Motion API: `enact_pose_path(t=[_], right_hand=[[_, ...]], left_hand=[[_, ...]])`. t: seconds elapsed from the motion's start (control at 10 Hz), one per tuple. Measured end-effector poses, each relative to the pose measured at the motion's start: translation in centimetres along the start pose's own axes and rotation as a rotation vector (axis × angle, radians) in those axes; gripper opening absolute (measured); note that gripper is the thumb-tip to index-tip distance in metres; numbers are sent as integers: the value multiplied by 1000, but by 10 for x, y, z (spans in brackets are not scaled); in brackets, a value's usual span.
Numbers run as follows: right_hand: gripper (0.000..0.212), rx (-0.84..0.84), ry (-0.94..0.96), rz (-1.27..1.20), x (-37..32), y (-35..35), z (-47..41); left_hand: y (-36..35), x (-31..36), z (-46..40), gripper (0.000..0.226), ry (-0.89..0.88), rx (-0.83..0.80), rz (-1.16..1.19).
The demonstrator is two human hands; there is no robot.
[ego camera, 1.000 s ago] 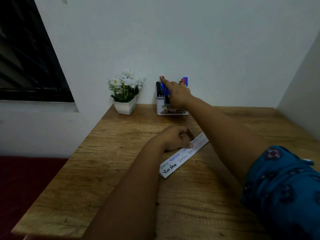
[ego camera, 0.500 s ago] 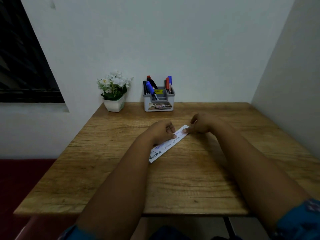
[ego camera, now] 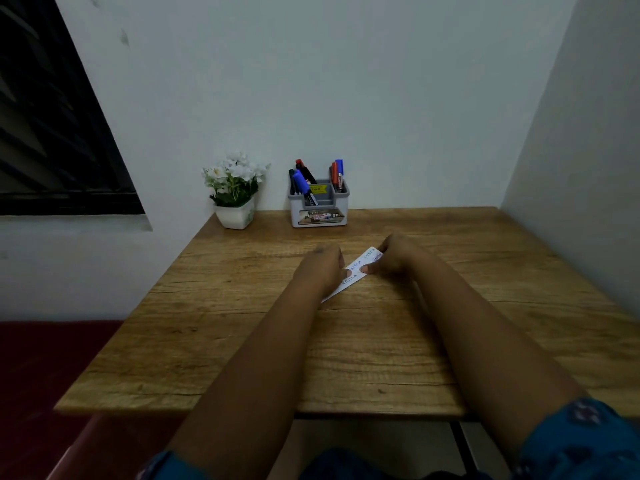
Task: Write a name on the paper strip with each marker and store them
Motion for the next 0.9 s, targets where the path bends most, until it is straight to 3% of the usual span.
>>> enact_pose_path(t=[0.2, 0.3, 0.5, 0.6, 0.8, 0.9], right_hand=[[80, 29, -63, 57, 10, 11, 9], [77, 64, -140, 137, 27, 33, 27], [80, 248, -89, -76, 53, 49, 43], [68, 368, -57, -105, 54, 50, 51], [52, 498, 235, 243, 13, 39, 76], [49, 505, 397, 281, -7, 30, 90]], left_hand=[[1, -7, -1, 29, -45, -12, 83], [-6, -5, 0, 40, -84, -69, -46], [-19, 17, 8, 48, -161, -165, -172], [-14, 26, 15, 50, -159, -119, -166], [4, 46, 30, 53, -178, 7, -228], [14, 57, 38, 57, -199, 141, -243]])
Point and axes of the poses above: each hand's wrist, its own z-axis away from the middle knuckle, its own y-axis out of the back of the hand, x = y × z, the point moved 10 cm from there along -z, towards the middle knuckle, and after that the axes turned 11 degrees about -z, right-handed, at the moved point
